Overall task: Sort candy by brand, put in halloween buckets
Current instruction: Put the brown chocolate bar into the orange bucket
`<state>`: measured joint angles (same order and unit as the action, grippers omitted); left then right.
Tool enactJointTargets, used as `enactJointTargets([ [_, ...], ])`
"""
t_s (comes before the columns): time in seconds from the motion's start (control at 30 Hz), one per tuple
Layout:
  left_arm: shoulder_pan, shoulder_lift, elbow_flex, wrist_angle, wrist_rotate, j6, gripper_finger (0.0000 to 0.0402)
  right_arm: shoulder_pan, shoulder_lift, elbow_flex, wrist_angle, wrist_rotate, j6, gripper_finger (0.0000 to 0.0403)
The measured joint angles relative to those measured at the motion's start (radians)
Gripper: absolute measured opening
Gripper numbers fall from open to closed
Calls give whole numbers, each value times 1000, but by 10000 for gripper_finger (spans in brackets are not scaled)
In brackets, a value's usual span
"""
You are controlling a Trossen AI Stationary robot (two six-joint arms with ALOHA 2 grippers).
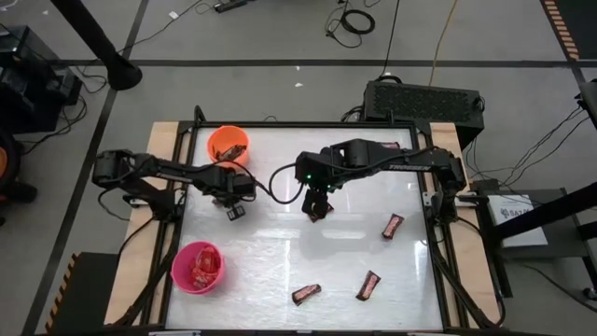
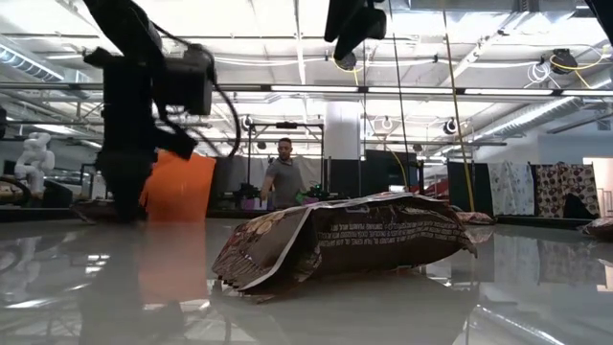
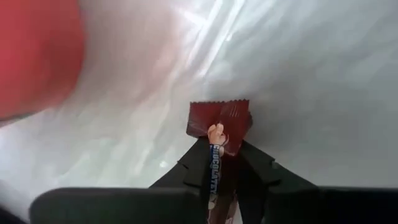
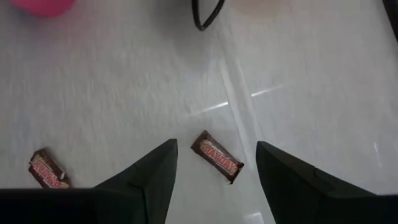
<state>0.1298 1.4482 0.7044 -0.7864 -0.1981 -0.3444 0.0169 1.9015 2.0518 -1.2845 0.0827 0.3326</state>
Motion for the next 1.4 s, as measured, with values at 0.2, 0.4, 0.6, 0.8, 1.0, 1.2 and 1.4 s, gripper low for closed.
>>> enactJointTargets([
  [0.2, -64, -150, 43, 12, 23, -88, 62, 18, 0, 0, 5, 1, 22, 210],
  [0.4, -69, -325, 116, 69, -67, -141, 52, 34, 0, 0, 74, 0, 23, 210],
  [0.6, 4, -450, 184, 71, -286, -106, 51, 44, 0, 0, 137, 0, 22, 210],
  [0.8, 183, -465, 188, 66, -350, -59, 50, 44, 8, 0, 213, 0, 21, 210],
  [1.0, 345, -401, 188, 116, -240, -5, 50, 46, 8, -1, 136, 0, 22, 210],
  [1.2, 430, -349, 188, 150, -233, -40, 78, 64, 8, -1, -50, 9, 20, 210],
  [1.4, 501, -324, 188, 150, -195, -16, 149, 101, 8, -1, -147, 132, 65, 210],
])
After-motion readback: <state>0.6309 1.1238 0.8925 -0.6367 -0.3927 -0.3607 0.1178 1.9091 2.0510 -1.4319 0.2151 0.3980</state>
